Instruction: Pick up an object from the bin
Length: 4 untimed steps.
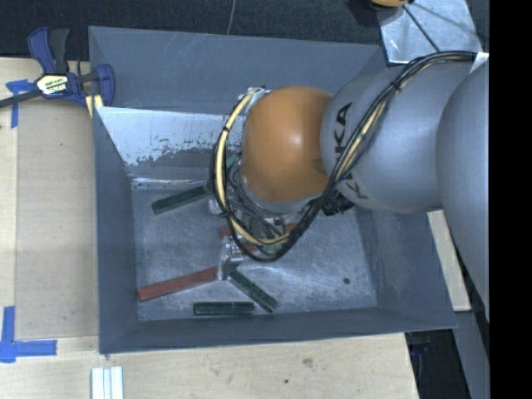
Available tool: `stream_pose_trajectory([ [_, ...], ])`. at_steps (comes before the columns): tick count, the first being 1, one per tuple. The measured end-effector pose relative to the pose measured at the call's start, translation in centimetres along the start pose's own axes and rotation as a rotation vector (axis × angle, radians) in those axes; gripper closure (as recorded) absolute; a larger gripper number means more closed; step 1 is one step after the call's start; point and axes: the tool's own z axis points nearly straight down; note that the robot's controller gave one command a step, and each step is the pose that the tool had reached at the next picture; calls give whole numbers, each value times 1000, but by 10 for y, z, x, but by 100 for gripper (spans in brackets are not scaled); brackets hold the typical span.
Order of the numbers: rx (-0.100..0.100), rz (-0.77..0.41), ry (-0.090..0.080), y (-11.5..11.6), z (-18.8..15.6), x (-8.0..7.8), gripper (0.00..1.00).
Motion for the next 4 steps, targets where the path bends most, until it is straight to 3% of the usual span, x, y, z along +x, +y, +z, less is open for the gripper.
stream_pose_trajectory([
  [1,-1,2,-7,0,-4,-2,0],
  [2,0,-163,-15,14,73,7,100],
  [3,-7,-160,-44,16,74,2,0],
  [4,-8,-160,-42,16,74,3,0],
])
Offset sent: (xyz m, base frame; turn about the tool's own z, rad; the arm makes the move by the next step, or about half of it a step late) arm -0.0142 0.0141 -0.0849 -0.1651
